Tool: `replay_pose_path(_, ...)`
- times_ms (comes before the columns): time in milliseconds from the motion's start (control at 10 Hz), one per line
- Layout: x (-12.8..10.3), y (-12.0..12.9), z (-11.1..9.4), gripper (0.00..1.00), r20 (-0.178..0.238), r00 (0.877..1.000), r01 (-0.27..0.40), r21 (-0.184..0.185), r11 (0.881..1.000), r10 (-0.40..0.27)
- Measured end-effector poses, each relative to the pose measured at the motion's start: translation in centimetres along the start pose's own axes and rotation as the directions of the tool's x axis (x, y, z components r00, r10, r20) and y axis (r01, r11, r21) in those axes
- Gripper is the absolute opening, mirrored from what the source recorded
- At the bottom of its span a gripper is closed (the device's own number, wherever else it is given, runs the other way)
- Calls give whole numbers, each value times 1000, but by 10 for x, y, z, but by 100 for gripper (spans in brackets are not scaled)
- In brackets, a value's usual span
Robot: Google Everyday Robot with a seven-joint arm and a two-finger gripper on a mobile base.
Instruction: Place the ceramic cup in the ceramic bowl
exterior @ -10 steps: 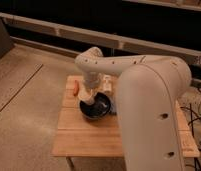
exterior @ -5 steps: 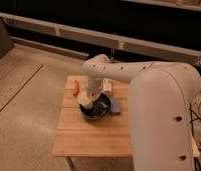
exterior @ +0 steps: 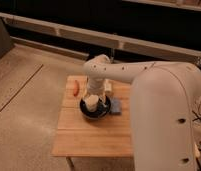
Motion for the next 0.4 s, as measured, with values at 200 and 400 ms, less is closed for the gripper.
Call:
replay_pose_path(200,-6,13,-17,69,27,998,64,38,997,-65)
replay_pose_path(400,-13,34,-37,69,57,990,127,74,989,-131)
